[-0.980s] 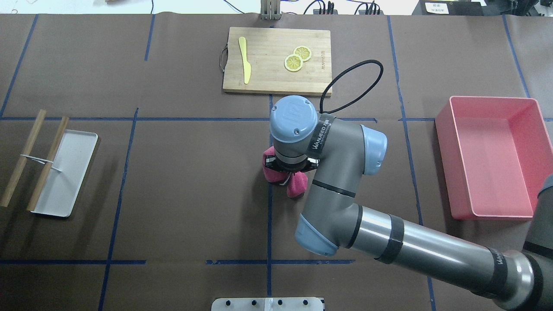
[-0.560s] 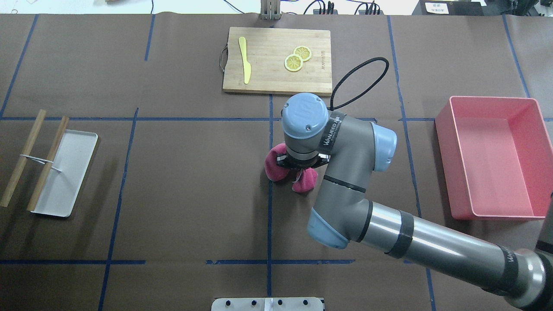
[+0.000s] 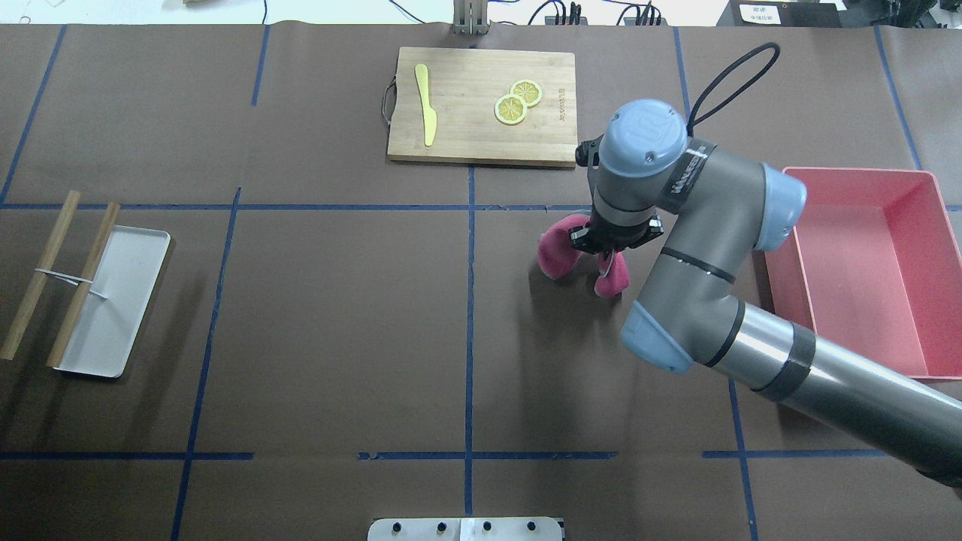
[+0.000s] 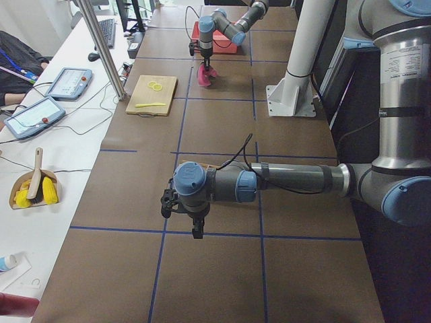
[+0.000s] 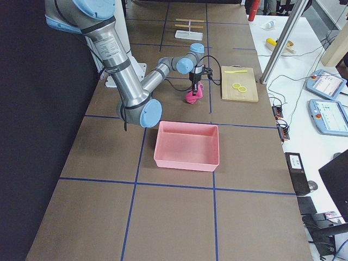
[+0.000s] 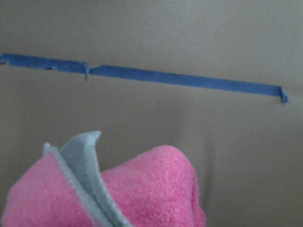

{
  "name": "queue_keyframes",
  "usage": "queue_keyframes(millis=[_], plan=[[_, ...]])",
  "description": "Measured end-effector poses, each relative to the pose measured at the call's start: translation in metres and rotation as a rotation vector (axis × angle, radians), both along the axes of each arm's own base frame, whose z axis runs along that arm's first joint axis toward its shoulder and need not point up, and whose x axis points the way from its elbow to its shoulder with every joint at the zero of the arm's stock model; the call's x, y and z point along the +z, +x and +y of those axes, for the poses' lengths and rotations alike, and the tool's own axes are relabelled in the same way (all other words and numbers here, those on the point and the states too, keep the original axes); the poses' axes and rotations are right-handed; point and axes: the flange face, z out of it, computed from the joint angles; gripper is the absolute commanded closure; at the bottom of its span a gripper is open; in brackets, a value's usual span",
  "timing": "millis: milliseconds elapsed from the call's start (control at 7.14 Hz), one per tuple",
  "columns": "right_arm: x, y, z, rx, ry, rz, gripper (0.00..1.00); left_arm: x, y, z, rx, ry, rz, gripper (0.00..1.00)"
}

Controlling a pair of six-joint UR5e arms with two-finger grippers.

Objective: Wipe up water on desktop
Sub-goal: 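Wipe the table surface with the cloth in the right gripper, sweeping back and forth, then carry the cloth into the pink bin with the right gripper and release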

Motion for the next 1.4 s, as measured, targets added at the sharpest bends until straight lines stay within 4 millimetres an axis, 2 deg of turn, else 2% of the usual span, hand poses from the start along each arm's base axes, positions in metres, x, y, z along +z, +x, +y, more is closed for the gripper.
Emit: queue_keyframes(millis=[280,420,560,980,1260,1400], plan=[[-0.028,0.073,-0.004,0.014,-0.002,0.006,1.00,-0.001,0.000,0.000,-0.001,0.001,0.002,0.00],[-0.029,0.109,-0.002,0.012,0.020,0.005,1.00,0.000,0.000,0.000,-0.001,-0.001,0.002,0.00],[-0.015,0.140,-0.001,-0.004,0.033,0.011,1.00,0.000,0.000,0.001,-0.001,-0.002,0.000,0.00],[0.061,0.236,0.016,-0.065,0.054,0.060,1.00,0.002,0.001,0.001,0.001,-0.006,-0.004,0.00],[0.131,0.327,0.032,-0.102,0.059,0.060,1.00,0.006,0.001,0.000,0.002,-0.013,-0.005,0.00],[0.166,0.366,0.041,-0.114,0.056,0.032,0.33,0.007,0.001,-0.001,0.002,-0.014,-0.004,0.00]])
